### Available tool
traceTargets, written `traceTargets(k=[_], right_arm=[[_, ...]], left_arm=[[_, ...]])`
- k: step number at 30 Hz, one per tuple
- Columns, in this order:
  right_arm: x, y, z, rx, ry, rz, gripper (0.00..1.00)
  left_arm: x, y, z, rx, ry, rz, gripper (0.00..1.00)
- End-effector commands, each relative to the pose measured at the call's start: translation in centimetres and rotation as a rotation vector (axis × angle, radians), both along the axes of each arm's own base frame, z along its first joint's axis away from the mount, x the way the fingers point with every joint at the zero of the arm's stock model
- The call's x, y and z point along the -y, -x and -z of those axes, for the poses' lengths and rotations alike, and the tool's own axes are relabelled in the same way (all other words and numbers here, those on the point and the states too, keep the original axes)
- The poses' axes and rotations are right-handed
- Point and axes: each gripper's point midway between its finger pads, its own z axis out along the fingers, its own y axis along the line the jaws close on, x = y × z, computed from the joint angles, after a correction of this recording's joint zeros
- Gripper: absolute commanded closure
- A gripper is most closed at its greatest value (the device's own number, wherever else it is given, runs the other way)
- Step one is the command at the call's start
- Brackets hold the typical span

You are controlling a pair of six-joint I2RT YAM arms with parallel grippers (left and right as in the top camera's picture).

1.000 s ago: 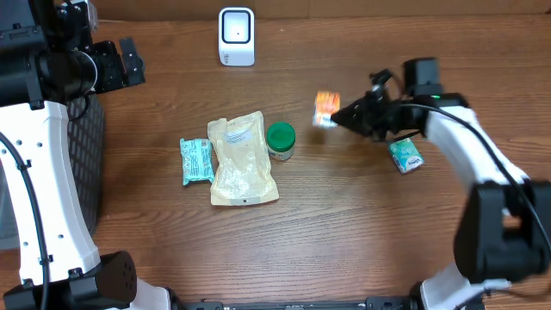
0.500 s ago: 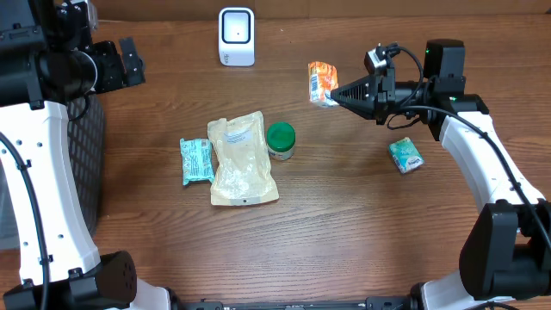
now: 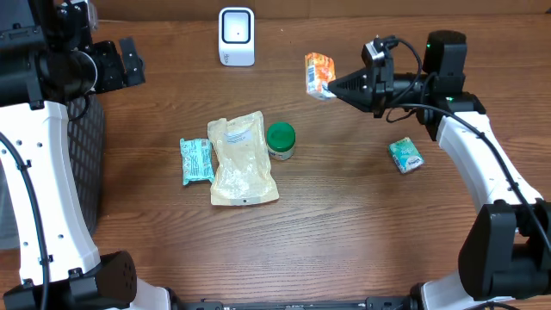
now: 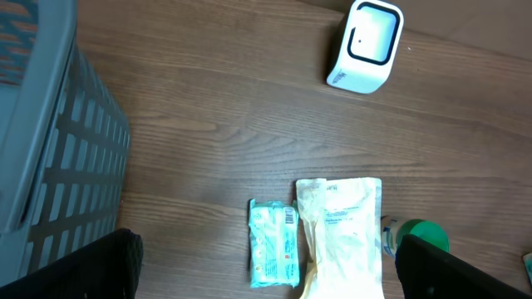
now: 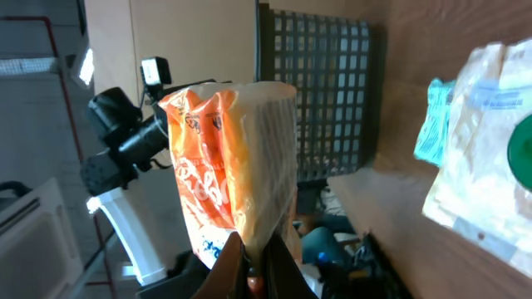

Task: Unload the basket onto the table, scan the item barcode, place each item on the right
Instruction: 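Carry the orange pack with the right gripper to the white scanner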

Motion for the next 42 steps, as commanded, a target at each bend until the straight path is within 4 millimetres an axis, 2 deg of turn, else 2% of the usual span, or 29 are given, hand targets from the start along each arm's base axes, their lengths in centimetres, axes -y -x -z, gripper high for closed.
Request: traceTargets(k=[1,10,16,19,22,26,32,36,42], right_arm=[[-1.6,-0.2,-0.2,0.037,0.032,0.017,0.96],[-5.3,0.4,0.8,0.108,0.091,0.002,0.96],[-6.5,0.5,3.9,0.126,0.228,0.045,0.96],[-6.9,0.9,4.7,0.136,0.293,0.040,0.96],[-6.9,1.0,4.8,0.161,0.398,0.049,0.96],[-6.2,0.1,3.0,0.232,0.559,0.088,0.96],[-4.8,-3.5,-1.0,0.330,0.792,0.195,0.96],[-5.5,-6.6,-2.8,0.425,0.898,0.267,0.96],[-6.0,-12.8,-1.2,0.620,1.159,0.453,0.96]], left_arm=[[0.3,0.0,0.0,0.001,-0.012,0.025,0.00],[0.3,0.0,0.0,0.001,-0.012,0.025,0.01],[0.3,0.0,0.0,0.001,-0.012,0.025,0.00],[0.3,0.0,0.0,0.001,-0.012,0.025,0.00],[0.3,0.0,0.0,0.001,-0.012,0.025,0.00],[0.3,0.0,0.0,0.001,-0.012,0.025,0.00],[0.3,0.0,0.0,0.001,-0.012,0.025,0.00],[0.3,0.0,0.0,0.001,-0.012,0.025,0.00],[0.3,0.0,0.0,0.001,-0.012,0.025,0.00]])
